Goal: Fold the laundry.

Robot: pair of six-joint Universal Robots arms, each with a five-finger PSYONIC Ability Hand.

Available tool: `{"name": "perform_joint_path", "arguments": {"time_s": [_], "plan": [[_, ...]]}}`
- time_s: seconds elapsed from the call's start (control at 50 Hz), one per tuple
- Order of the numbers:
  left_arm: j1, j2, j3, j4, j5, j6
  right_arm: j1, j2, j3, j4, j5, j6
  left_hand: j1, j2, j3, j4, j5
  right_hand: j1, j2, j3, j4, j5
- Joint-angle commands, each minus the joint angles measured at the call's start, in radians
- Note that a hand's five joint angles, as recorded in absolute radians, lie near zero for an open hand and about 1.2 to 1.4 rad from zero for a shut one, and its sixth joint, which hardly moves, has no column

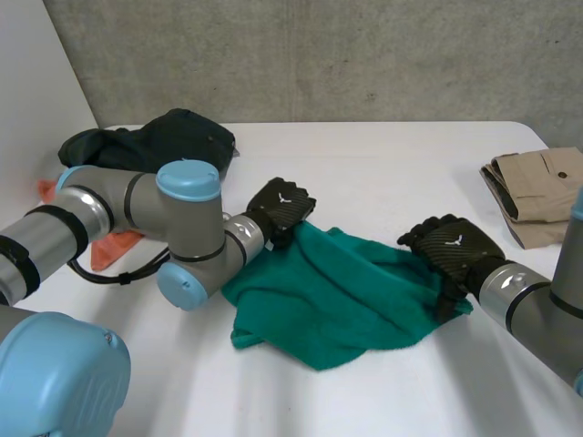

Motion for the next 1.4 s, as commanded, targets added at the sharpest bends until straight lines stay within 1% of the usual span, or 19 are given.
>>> {"name": "perform_joint_path", "arguments": {"time_s": [0.02, 0.12, 0.18, 0.28, 0.3, 0.36, 0.38, 0.46, 0.56, 0.58, 0.6, 0.64, 0.76, 0.82, 0.96, 1.06, 1.18, 1.28, 1.4], "plan": [[-0.011, 0.180, -0.153, 0.078, -0.133, -0.015, -0.046, 0.005, -0.034, 0.002, -0.009, -0.011, 0.226, 0.208, 0.220, 0.208, 0.252, -0.062, -0.030, -0.032, -0.034, -0.049], [-0.016, 0.372, -0.351, 0.208, -0.095, -0.043, -0.087, 0.001, -0.088, 0.034, -0.043, -0.014, 0.226, 0.208, 0.220, 0.208, 0.252, -0.062, -0.030, -0.032, -0.034, -0.049], [-0.011, 0.473, -0.471, 0.265, -0.046, -0.047, -0.122, 0.004, -0.151, 0.069, -0.119, -0.041, 0.226, 0.208, 0.220, 0.208, 0.252, -0.062, -0.030, -0.032, -0.034, -0.049], [0.007, 0.579, -0.595, 0.274, 0.003, -0.046, -0.153, 0.060, -0.278, 0.143, -0.337, -0.165, 0.226, 0.208, 0.220, 0.208, 0.252, -0.062, -0.030, -0.032, -0.034, -0.049], [0.012, 0.598, -0.626, 0.270, 0.006, -0.046, -0.156, 0.095, -0.333, 0.179, -0.407, -0.219, 0.226, 0.208, 0.220, 0.208, 0.252, -0.062, -0.030, -0.032, -0.034, -0.049], [0.016, 0.615, -0.663, 0.267, 0.005, -0.046, -0.152, 0.162, -0.419, 0.268, -0.494, -0.291, 0.226, 0.208, 0.220, 0.208, 0.252, -0.062, -0.030, -0.032, -0.034, -0.049], [0.021, 0.618, -0.684, 0.267, 0.005, -0.044, -0.145, 0.213, -0.492, 0.343, -0.524, -0.317, 0.226, 0.208, 0.220, 0.208, 0.252, -0.062, -0.030, -0.032, -0.034, -0.049], [0.024, 0.619, -0.726, 0.271, 0.003, -0.043, -0.098, 0.356, -0.693, 0.544, -0.529, -0.333, 0.226, 0.208, 0.220, 0.208, 0.252, -0.062, -0.030, -0.032, -0.034, -0.049], [0.021, 0.610, -0.753, 0.270, 0.000, -0.043, -0.034, 0.478, -0.836, 0.695, -0.494, -0.344, 0.226, 0.208, 0.220, 0.208, 0.252, -0.062, -0.030, -0.032, -0.034, -0.049], [0.020, 0.607, -0.757, 0.268, -0.001, -0.041, -0.024, 0.485, -0.846, 0.694, -0.482, -0.342, 0.168, 0.150, 0.163, 0.150, 0.195, -0.062, -0.030, -0.032, -0.034, -0.049], [0.018, 0.604, -0.764, 0.267, -0.004, -0.037, -0.006, 0.495, -0.850, 0.677, -0.453, -0.330, -0.021, -0.039, -0.027, -0.039, 0.005, -0.062, -0.030, -0.032, -0.034, -0.049], [0.015, 0.601, -0.775, 0.264, -0.009, -0.029, 0.011, 0.496, -0.849, 0.640, -0.419, -0.311, -0.187, -0.205, -0.193, -0.205, -0.161, -0.062, -0.030, -0.032, -0.034, -0.049], [0.009, 0.615, -0.812, 0.254, -0.042, 0.011, 0.033, 0.447, -0.789, 0.444, -0.290, -0.186, -0.261, -0.279, -0.267, -0.279, -0.235, -0.062, -0.030, -0.032, -0.034, -0.049], [0.007, 0.618, -0.821, 0.254, -0.052, 0.019, 0.033, 0.415, -0.740, 0.401, -0.273, -0.176, -0.261, -0.279, -0.267, -0.279, -0.235, -0.062, -0.030, -0.032, -0.034, -0.049], [-0.002, 0.598, -0.829, 0.254, -0.063, 0.022, 0.022, 0.335, -0.613, 0.370, -0.271, -0.204, -0.229, -0.247, -0.234, -0.247, -0.202, -0.062, -0.030, -0.032, -0.034, -0.049], [-0.002, 0.592, -0.838, 0.250, -0.075, 0.029, 0.013, 0.323, -0.599, 0.347, -0.267, -0.219, 0.225, 0.208, 0.220, 0.207, 0.252, -0.062, -0.030, -0.032, -0.034, -0.049], [-0.025, 0.654, -0.901, 0.253, -0.119, 0.034, 0.028, 0.355, -0.665, 0.312, -0.278, -0.241, 0.226, 0.208, 0.220, 0.208, 0.252, -0.062, -0.030, -0.032, -0.034, -0.049], [-0.045, 0.742, -0.982, 0.261, -0.135, 0.045, 0.081, 0.422, -0.772, 0.302, -0.301, -0.244, 0.226, 0.208, 0.220, 0.208, 0.252, -0.062, -0.030, -0.032, -0.034, -0.049], [-0.050, 0.780, -1.056, 0.261, -0.130, 0.060, 0.151, 0.534, -0.907, 0.356, -0.374, -0.235, 0.226, 0.208, 0.220, 0.208, 0.252, -0.062, -0.030, -0.032, -0.034, -0.049]]}}
